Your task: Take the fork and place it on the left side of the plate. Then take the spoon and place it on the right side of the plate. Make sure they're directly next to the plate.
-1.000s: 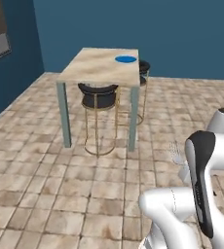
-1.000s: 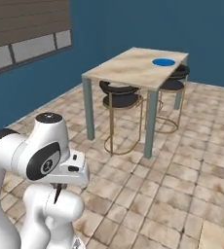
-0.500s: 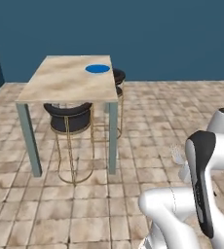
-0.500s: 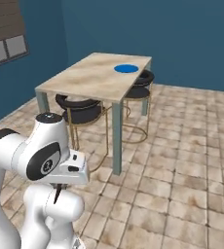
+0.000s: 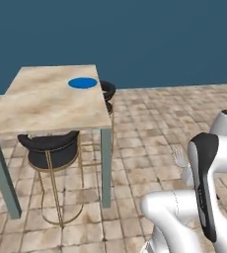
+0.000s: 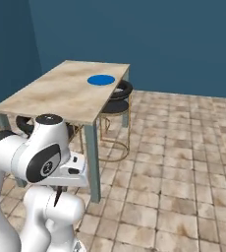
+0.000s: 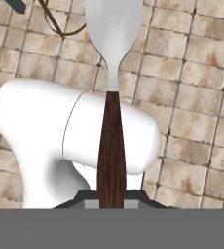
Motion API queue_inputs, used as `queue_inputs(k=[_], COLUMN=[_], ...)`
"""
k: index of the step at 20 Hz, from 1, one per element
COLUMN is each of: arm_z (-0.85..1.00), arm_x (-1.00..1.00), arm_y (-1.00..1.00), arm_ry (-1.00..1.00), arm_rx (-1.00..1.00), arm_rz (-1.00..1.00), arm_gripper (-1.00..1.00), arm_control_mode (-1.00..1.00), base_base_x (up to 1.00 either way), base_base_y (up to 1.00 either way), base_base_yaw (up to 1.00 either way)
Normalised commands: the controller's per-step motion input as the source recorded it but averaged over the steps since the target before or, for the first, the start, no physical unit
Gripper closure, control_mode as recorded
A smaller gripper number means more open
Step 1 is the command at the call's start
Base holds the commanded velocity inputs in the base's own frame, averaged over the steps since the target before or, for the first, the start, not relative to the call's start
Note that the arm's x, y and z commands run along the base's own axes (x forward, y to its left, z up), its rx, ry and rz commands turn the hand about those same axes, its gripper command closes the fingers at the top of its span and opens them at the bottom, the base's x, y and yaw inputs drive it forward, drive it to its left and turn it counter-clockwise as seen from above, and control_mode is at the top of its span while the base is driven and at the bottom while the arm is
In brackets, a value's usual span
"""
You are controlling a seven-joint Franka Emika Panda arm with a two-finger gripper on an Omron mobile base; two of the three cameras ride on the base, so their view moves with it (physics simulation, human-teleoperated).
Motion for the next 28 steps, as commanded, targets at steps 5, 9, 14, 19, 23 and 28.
queue_inputs(k=[5,9,14,19,23,28], arm_z=[0.0,0.0,0.0,0.0,0.0,0.0], arm_x=[0.0,0.0,0.0,0.0,0.0,0.0], arm_y=[0.0,0.0,0.0,0.0,0.0,0.0], arm_ry=[0.0,0.0,0.0,0.0,0.0,0.0], arm_rx=[0.0,0.0,0.0,0.0,0.0,0.0], arm_rz=[0.0,0.0,0.0,0.0,0.0,0.0], arm_gripper=[1.0,1.0,1.0,1.0,1.0,1.0], arm_control_mode=[1.0,1.0,1.0,1.0,1.0,1.0], base_base_x=[1.0,0.92,0.59,0.44,0.41,0.28], base_base_y=[-0.37,-0.62,-0.81,-0.77,-0.52,-0.28], base_base_yaw=[-0.13,-0.03,0.02,0.13,0.3,0.47])
